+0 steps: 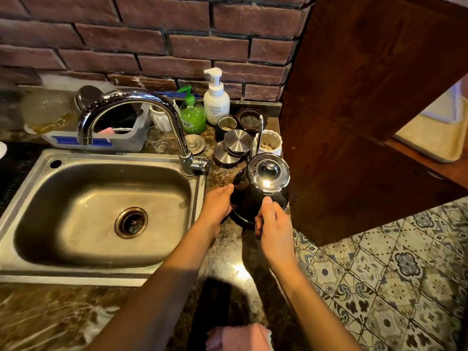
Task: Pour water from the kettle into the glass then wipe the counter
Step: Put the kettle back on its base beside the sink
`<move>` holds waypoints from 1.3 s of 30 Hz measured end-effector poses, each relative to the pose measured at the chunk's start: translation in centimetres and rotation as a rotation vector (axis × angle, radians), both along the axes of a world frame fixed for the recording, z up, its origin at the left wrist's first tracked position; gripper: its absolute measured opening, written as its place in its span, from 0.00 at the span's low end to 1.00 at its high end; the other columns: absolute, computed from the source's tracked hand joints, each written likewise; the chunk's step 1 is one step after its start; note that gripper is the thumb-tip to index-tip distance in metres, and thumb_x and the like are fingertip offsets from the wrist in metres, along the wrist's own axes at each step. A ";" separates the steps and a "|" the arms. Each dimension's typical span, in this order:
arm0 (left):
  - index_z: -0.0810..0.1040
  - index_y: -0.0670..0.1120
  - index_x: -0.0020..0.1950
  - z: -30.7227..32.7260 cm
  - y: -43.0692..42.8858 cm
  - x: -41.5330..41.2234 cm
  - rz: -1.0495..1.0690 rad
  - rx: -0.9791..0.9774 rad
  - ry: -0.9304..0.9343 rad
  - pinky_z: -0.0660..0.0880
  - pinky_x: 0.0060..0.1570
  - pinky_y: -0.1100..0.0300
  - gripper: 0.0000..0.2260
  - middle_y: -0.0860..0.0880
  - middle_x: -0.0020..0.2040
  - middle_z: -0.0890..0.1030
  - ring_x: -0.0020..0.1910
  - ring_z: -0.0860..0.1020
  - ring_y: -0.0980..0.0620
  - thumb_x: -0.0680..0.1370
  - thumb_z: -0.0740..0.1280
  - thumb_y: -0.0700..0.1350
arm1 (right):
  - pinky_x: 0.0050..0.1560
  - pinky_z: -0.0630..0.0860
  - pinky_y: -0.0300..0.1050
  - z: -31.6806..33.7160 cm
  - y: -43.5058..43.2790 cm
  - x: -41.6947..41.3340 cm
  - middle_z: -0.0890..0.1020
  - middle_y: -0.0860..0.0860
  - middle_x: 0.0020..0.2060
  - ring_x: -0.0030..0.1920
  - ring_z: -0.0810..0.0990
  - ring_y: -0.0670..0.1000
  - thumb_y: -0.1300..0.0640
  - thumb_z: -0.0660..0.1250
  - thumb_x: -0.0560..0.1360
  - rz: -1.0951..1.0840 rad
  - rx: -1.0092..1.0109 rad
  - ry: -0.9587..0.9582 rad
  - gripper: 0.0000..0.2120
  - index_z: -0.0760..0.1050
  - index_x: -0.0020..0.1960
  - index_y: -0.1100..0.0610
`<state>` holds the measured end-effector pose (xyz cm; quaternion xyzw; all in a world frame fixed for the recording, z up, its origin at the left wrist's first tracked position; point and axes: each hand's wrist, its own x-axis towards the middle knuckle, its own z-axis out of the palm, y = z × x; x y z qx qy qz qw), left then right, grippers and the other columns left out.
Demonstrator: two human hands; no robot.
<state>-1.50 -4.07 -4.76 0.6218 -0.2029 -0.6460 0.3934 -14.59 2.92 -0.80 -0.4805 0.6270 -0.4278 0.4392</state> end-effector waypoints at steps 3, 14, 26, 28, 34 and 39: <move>0.83 0.48 0.63 -0.7 1.2 -0.1 -0.016 0.000 -0.068 0.79 0.65 0.52 0.12 0.48 0.57 0.86 0.58 0.83 0.52 0.84 0.64 0.48 | 0.35 0.68 0.43 -0.1 0.3 -0.1 0.72 0.53 0.30 0.31 0.71 0.49 0.47 0.54 0.87 -0.026 0.036 -0.018 0.24 0.69 0.38 0.61; 0.82 0.53 0.60 -1.4 2.8 -0.8 0.008 0.008 -0.066 0.78 0.64 0.53 0.09 0.49 0.55 0.83 0.57 0.80 0.52 0.85 0.64 0.46 | 0.33 0.70 0.34 -0.6 0.6 0.1 0.74 0.48 0.28 0.29 0.72 0.43 0.47 0.54 0.87 -0.005 0.026 0.040 0.24 0.71 0.37 0.59; 0.70 0.54 0.71 -0.3 6.5 -1.0 -0.121 0.055 0.018 0.74 0.38 0.60 0.13 0.47 0.46 0.79 0.36 0.76 0.54 0.86 0.62 0.47 | 0.43 0.72 0.48 -0.2 0.1 0.3 0.78 0.52 0.34 0.36 0.77 0.50 0.44 0.52 0.87 0.028 0.090 0.071 0.26 0.74 0.43 0.62; 0.78 0.50 0.58 -0.5 8.0 -1.0 -0.215 0.028 -0.053 0.67 0.34 0.62 0.07 0.47 0.42 0.78 0.32 0.71 0.56 0.86 0.61 0.46 | 0.49 0.74 0.53 0.1 0.0 0.3 0.80 0.51 0.34 0.38 0.79 0.51 0.42 0.52 0.86 0.035 0.127 0.077 0.28 0.76 0.45 0.63; 0.84 0.45 0.54 -1.7 14.2 -0.4 -0.585 -0.043 -0.478 0.77 0.63 0.48 0.07 0.40 0.52 0.87 0.55 0.83 0.41 0.82 0.68 0.46 | 0.53 0.74 0.54 0.4 1.4 -0.8 0.83 0.52 0.47 0.48 0.81 0.53 0.34 0.56 0.83 0.049 0.193 0.087 0.29 0.77 0.51 0.60; 0.85 0.48 0.58 -2.0 19.9 0.6 -0.850 -0.104 -0.728 0.76 0.48 0.60 0.13 0.49 0.46 0.88 0.47 0.83 0.53 0.77 0.73 0.53 | 0.67 0.74 0.46 -1.7 7.3 -2.8 0.78 0.47 0.63 0.65 0.77 0.47 0.44 0.69 0.81 0.122 0.218 0.125 0.29 0.70 0.76 0.57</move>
